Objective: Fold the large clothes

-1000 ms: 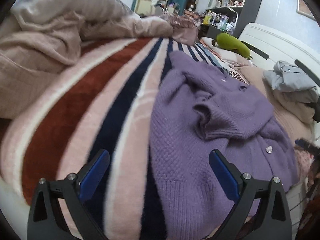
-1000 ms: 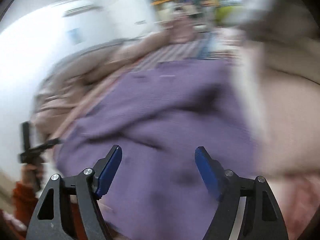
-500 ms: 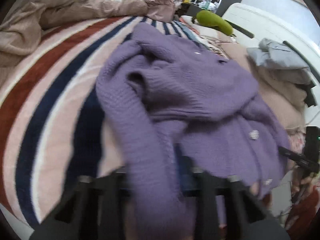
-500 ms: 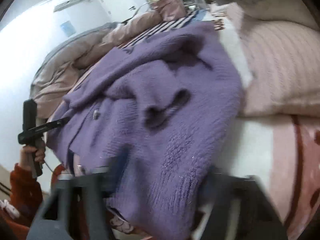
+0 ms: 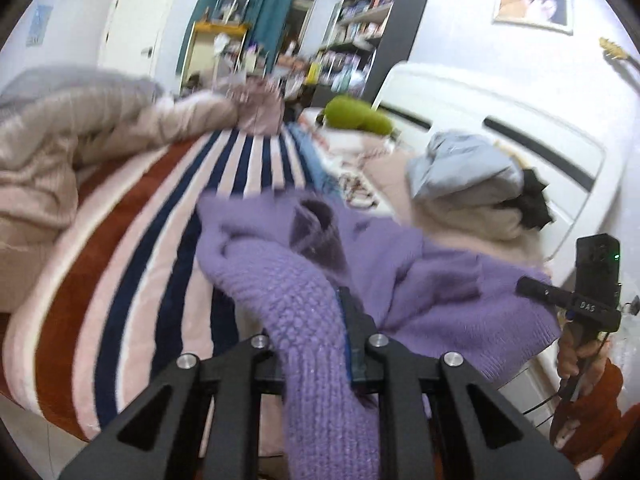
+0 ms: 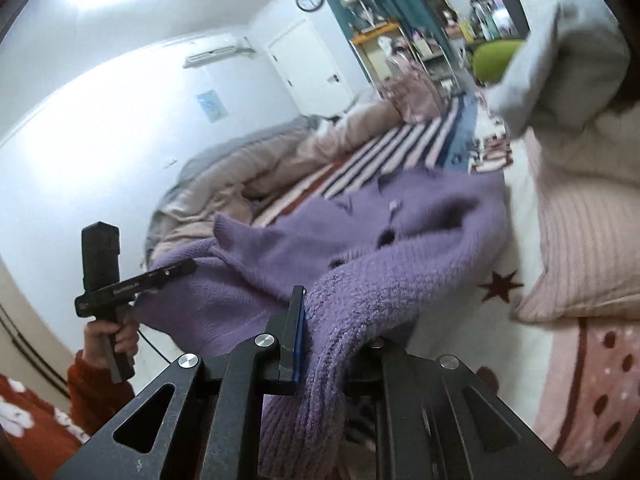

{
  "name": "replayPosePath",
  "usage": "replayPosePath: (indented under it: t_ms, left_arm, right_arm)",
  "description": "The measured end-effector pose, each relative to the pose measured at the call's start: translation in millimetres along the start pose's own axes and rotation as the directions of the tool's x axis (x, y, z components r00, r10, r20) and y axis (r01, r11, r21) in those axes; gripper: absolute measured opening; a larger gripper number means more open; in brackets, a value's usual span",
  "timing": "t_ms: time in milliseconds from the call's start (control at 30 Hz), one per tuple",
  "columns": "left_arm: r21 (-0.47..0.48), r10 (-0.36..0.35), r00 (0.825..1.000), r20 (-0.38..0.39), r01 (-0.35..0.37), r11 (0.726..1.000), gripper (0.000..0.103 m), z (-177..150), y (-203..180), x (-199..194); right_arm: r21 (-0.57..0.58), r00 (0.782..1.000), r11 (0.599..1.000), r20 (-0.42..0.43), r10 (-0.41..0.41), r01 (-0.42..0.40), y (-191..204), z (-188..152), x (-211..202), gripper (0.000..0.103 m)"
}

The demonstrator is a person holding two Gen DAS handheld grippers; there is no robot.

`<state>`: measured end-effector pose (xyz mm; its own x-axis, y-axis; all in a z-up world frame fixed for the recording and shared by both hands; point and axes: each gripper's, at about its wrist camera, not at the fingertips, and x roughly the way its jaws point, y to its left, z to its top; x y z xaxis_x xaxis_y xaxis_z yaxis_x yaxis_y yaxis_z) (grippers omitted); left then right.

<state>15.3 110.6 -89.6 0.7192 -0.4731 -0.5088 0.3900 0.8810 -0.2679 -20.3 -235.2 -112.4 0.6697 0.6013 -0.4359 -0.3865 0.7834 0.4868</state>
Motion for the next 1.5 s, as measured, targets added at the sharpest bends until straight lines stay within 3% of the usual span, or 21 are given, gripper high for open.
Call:
replayPosePath:
  t_ms: [133, 233, 333, 467, 533, 700, 733, 767, 833, 867, 933, 967, 1000, 1067, 1100, 1133, 1200, 1300, 1367, 1433, 1500]
  left_arm:
    - [0.008, 0.024, 0.998, 0.051, -0.025, 1.000, 0.013, 28, -2, -25]
    - [0.021, 0.080, 0.995, 0.059, -0.081, 0.996, 0.014, 59, 6, -15]
    - [0.006, 0.146, 0.989, 0.015, -0.146, 0.989, 0.014, 96, 29, 17]
    - [-0.003, 0.238, 0.966, -0.104, -0.240, 0.971, 0.014, 138, 73, 100]
    - [-0.026, 0.270, 0.950, -0.157, -0.278, 0.960, 0.014, 151, 95, 141]
    - [-0.061, 0.299, 0.913, -0.277, -0.328, 0.943, 0.020, 160, 140, 247]
    - [-0.083, 0.293, 0.906, -0.307, -0.332, 0.940, 0.031, 158, 150, 268]
    - [-0.100, 0.292, 0.897, -0.332, -0.341, 0.935, 0.053, 156, 157, 283]
    - [-0.119, 0.314, 0.876, -0.365, -0.379, 0.918, 0.076, 151, 170, 301]
    - [-0.122, 0.311, 0.878, -0.364, -0.376, 0.918, 0.076, 150, 170, 301]
    - [-0.141, 0.260, 0.905, -0.337, -0.321, 0.936, 0.076, 150, 171, 290]
    - [-0.147, 0.238, 0.917, -0.319, -0.296, 0.944, 0.077, 150, 171, 281]
    - [-0.149, 0.221, 0.927, -0.302, -0.275, 0.950, 0.078, 151, 168, 271]
    - [-0.139, 0.173, 0.949, -0.262, -0.214, 0.967, 0.078, 150, 159, 249]
    - [-0.126, 0.153, 0.956, -0.252, -0.190, 0.974, 0.078, 149, 154, 242]
    - [-0.105, 0.147, 0.957, -0.250, -0.177, 0.979, 0.082, 145, 147, 234]
    - [-0.086, 0.164, 0.951, -0.263, -0.192, 0.978, 0.083, 139, 141, 229]
    - [-0.122, 0.129, 0.948, -0.290, -0.170, 0.978, 0.084, 114, 138, 217]
    - [-0.184, 0.070, 0.957, -0.281, -0.125, 0.975, 0.097, 93, 140, 205]
    - [-0.275, -0.026, 0.958, -0.284, -0.056, 0.960, 0.099, 66, 142, 197]
    - [-0.338, -0.050, 0.957, -0.286, -0.052, 0.940, 0.100, 45, 146, 193]
  right_arm:
    - [-0.022, 1.000, 1.000, 0.012, -0.019, 0.019, 18, 23, -26, 0.007]
    - [-0.051, 0.999, 0.997, 0.006, -0.052, 0.053, 20, 45, -27, 0.007]
    - [-0.073, 0.995, 0.993, -0.018, -0.097, 0.095, 5, 90, -5, 0.007]
    - [-0.028, 0.975, 0.983, -0.127, -0.181, 0.179, -45, 146, 64, 0.007]
    - [0.003, 0.954, 0.972, -0.194, -0.228, 0.233, -77, 165, 107, 0.007]
    - [0.011, 0.856, 0.912, -0.350, -0.380, 0.410, -152, 176, 204, 0.010]
    - [0.018, 0.837, 0.899, -0.373, -0.400, 0.438, -168, 173, 220, 0.012]
    - [0.031, 0.828, 0.891, -0.385, -0.408, 0.453, -179, 171, 229, 0.014]
    - [0.071, 0.818, 0.879, -0.408, -0.406, 0.472, -201, 168, 240, 0.022]
    - [0.084, 0.820, 0.880, -0.414, -0.396, 0.468, -206, 168, 242, 0.030]
    - [0.085, 0.839, 0.899, -0.406, -0.361, 0.429, -203, 170, 235, 0.047]
    - [0.073, 0.849, 0.907, -0.390, -0.357, 0.415, -197, 169, 228, 0.065]
    - [0.061, 0.859, 0.913, -0.367, -0.356, 0.404, -188, 168, 221, 0.075]
    - [0.073, 0.899, 0.938, -0.317, -0.301, 0.340, -173, 168, 204, 0.074]
    - [0.094, 0.929, 0.958, -0.285, -0.235, 0.272, -163, 167, 195, 0.071]
    - [0.098, 0.944, 0.969, -0.270, -0.191, 0.225, -156, 165, 191, 0.067]
    - [0.090, 0.950, 0.978, -0.269, -0.156, 0.187, -145, 157, 193, 0.042]
    - [0.116, 0.937, 0.979, -0.328, -0.120, 0.166, -138, 132, 210, 0.027]
    - [0.094, 0.932, 0.983, -0.343, -0.117, 0.158, -126, 108, 214, 0.028]
    - [0.066, 0.942, 0.986, -0.309, -0.128, 0.156, -112, 91, 207, 0.039]
    - [0.066, 0.965, 0.986, -0.224, -0.134, 0.152, -99, 79, 192, 0.072]
